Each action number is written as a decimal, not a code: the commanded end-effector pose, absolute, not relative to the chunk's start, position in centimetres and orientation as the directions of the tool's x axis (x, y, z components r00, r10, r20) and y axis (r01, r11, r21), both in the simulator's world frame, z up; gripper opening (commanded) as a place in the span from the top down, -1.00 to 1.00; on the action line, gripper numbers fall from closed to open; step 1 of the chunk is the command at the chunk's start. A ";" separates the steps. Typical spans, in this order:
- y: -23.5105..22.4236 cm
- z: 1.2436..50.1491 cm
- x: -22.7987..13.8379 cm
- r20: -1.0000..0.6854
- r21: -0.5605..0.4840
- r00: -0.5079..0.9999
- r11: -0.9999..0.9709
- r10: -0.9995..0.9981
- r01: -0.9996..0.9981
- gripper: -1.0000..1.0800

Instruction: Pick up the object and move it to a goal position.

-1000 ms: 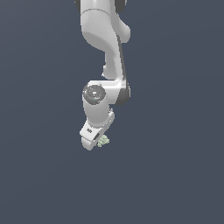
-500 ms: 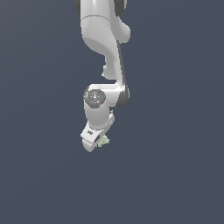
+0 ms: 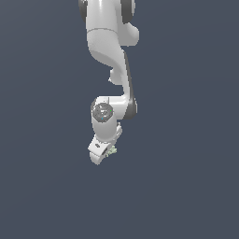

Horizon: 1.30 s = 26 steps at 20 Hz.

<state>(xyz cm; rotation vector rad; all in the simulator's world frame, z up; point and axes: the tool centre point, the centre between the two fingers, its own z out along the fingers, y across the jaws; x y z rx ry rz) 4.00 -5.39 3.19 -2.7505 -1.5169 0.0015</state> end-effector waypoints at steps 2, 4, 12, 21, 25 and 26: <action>-5.4 3.2 4.1 0.000 0.000 0.533 -0.533 0.846 0.846 1.00; -5.4 3.2 4.1 0.000 0.000 0.533 -0.533 0.846 0.846 1.00; -5.4 3.2 4.0 0.000 0.001 0.534 -0.534 0.846 0.846 1.00; -5.3 4.6 2.5 0.000 0.001 0.534 -0.534 0.846 0.846 1.00; -5.3 5.8 1.0 0.000 0.001 0.534 -0.534 0.846 0.846 1.00; -5.2 6.2 0.6 0.000 0.001 0.534 -0.534 0.846 0.846 1.00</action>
